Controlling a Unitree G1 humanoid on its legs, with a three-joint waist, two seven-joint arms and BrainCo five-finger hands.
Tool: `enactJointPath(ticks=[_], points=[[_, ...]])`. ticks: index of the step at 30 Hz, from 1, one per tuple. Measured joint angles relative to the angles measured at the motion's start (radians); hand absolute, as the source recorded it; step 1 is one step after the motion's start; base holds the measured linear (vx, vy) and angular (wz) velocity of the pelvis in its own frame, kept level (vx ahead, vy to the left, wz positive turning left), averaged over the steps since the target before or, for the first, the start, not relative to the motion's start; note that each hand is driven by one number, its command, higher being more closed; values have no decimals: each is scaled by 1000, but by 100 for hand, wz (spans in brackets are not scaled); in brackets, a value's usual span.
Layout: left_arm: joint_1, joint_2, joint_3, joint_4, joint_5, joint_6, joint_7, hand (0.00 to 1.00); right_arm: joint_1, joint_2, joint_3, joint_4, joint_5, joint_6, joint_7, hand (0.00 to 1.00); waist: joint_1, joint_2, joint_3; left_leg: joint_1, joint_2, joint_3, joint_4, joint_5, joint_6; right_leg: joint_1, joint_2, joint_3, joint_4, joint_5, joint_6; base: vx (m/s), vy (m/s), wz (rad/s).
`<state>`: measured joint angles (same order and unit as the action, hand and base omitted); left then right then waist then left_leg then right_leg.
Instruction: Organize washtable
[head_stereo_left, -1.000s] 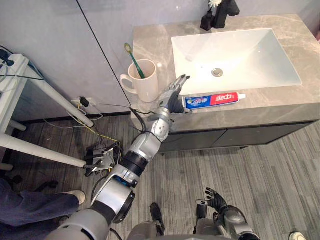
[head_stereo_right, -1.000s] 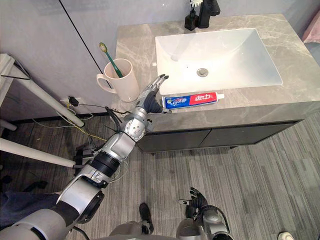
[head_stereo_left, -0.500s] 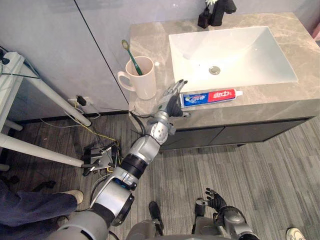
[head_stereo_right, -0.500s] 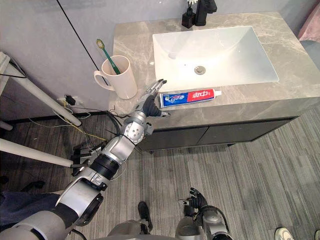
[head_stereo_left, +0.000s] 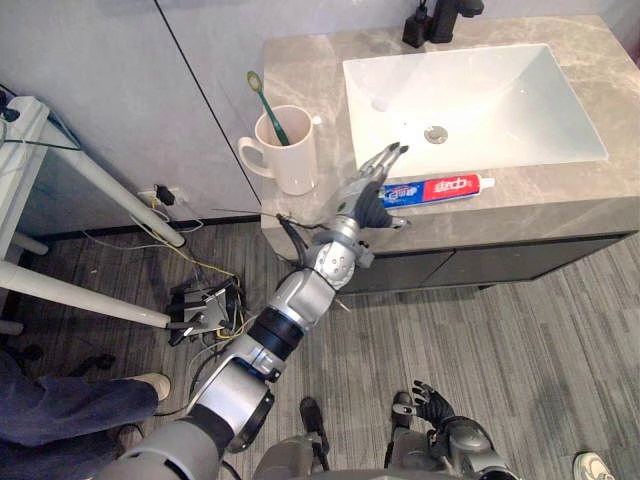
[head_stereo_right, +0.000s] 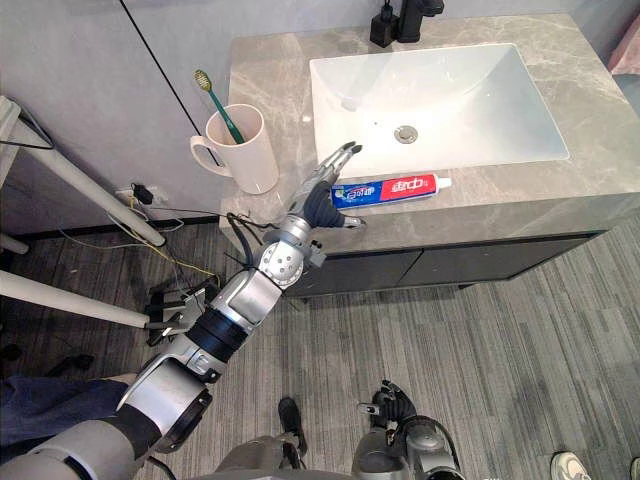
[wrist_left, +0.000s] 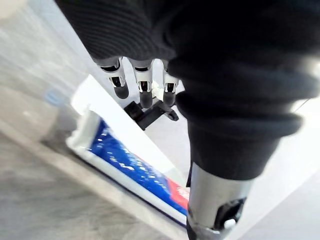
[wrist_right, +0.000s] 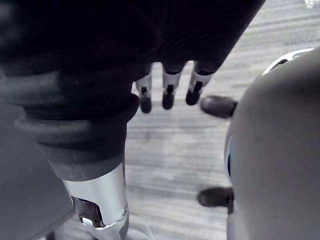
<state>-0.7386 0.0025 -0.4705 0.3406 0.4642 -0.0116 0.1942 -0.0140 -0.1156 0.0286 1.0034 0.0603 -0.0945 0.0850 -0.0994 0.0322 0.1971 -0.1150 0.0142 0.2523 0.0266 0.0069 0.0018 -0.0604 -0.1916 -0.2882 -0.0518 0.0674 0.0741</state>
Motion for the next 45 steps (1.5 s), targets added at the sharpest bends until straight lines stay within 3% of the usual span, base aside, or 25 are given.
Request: enactJointPath(ticks=[4,12,16,23,32,45], points=[[-2,-3,-11,-21,-20,-3,-11,0,1,-3,-15,-2,10,-9,0,0,-1,12,2,-25,3,6,13,0,2,-33,-2,14,18,-2,21,-84,-17,-6],[-44,-54,-59,-21,-20,-15,-19,0,2,-7,-19,-9,22,-12,0,0,-7,23,3,-29,2,11,16,0,2,-41,-3,19,21,-1,23,-28,-9,-2],[-102,-53,-77,7,68,-15,-13,0,3,-12,2,-20,61,-14,5,0,-9,24,3,-41,3,30,16,0,2,-68,-4,47,28,0,24,-22,-2,-13],[-239,-34,-76,104,202,-13,35,0,7,-12,34,-58,99,-40,6,0,-51,24,18,-45,4,49,17,-1,2,-86,-3,73,28,7,28,-25,-3,-10],[-303,5,-68,185,292,8,70,0,10,-26,70,-89,139,-60,7,0,-55,24,48,-62,5,71,22,-2,3,-115,-4,102,29,17,30,-30,3,-8],[-307,58,30,186,296,47,84,0,8,-32,109,-108,147,-77,6,0,-53,3,84,-65,4,63,27,-2,3,-115,-4,101,30,20,26,-7,2,0]])
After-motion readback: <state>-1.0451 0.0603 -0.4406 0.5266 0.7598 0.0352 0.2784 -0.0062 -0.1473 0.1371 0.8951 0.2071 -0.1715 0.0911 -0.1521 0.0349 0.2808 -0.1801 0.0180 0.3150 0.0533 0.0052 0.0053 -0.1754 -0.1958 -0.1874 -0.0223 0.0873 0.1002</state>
